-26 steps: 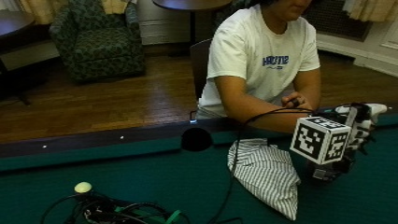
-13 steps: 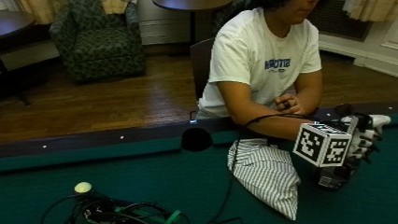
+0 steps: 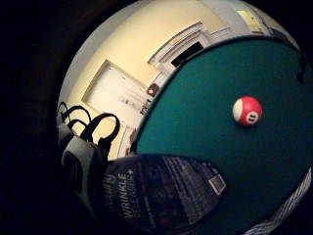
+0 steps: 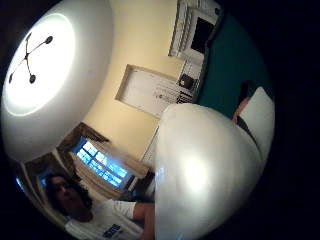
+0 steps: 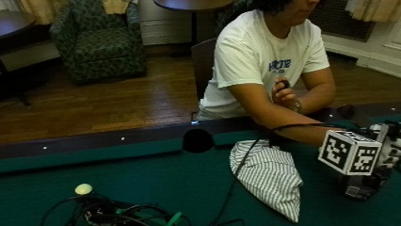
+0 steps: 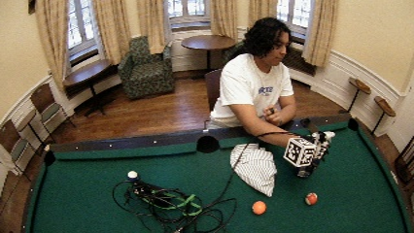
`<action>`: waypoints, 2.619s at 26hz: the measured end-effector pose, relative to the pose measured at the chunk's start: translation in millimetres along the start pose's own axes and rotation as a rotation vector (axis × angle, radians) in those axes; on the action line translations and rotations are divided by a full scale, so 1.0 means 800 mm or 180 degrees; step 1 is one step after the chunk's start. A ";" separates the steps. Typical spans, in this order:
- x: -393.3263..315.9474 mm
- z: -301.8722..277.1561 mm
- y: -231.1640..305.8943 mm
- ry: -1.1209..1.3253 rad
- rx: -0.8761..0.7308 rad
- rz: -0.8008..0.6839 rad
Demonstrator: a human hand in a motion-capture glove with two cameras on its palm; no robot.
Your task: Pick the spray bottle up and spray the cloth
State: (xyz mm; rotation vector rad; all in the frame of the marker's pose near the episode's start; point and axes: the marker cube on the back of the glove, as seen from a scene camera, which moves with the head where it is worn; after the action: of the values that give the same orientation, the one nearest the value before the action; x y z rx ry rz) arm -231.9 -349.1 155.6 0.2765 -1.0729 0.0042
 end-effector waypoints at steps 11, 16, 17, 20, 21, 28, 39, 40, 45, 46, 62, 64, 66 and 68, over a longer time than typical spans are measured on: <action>0.003 0.021 -0.019 -0.0056 -0.0025 0.0017; 0.005 0.021 -0.014 -0.0103 -0.0186 0.0010; 0.005 0.021 -0.014 -0.0113 -0.0209 0.0011; 0.004 0.020 -0.011 -0.0124 -0.0258 0.0040; 0.004 0.020 -0.010 -0.0117 -0.0264 0.0059; 0.009 0.020 -0.001 -0.0225 -0.0382 0.0252; 0.031 -0.001 0.027 0.0008 -0.0760 0.0309; 0.032 -0.006 0.031 0.0116 -0.0797 0.0264; 0.038 -0.050 0.046 0.0959 -0.0832 -0.0004; 0.040 -0.060 0.049 0.1150 -0.0836 -0.0045; -0.020 -0.211 0.128 0.2273 -0.1112 -0.0600; -0.040 -0.217 0.145 0.2382 -0.1233 -0.0809; -0.059 -0.218 0.165 0.2423 -0.1366 -0.1012; -0.074 -0.216 0.185 0.2410 -0.1499 -0.1183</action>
State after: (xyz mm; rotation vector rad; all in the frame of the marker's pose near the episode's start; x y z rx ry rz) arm -131.5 -159.4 59.7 0.0283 -0.2398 -0.4400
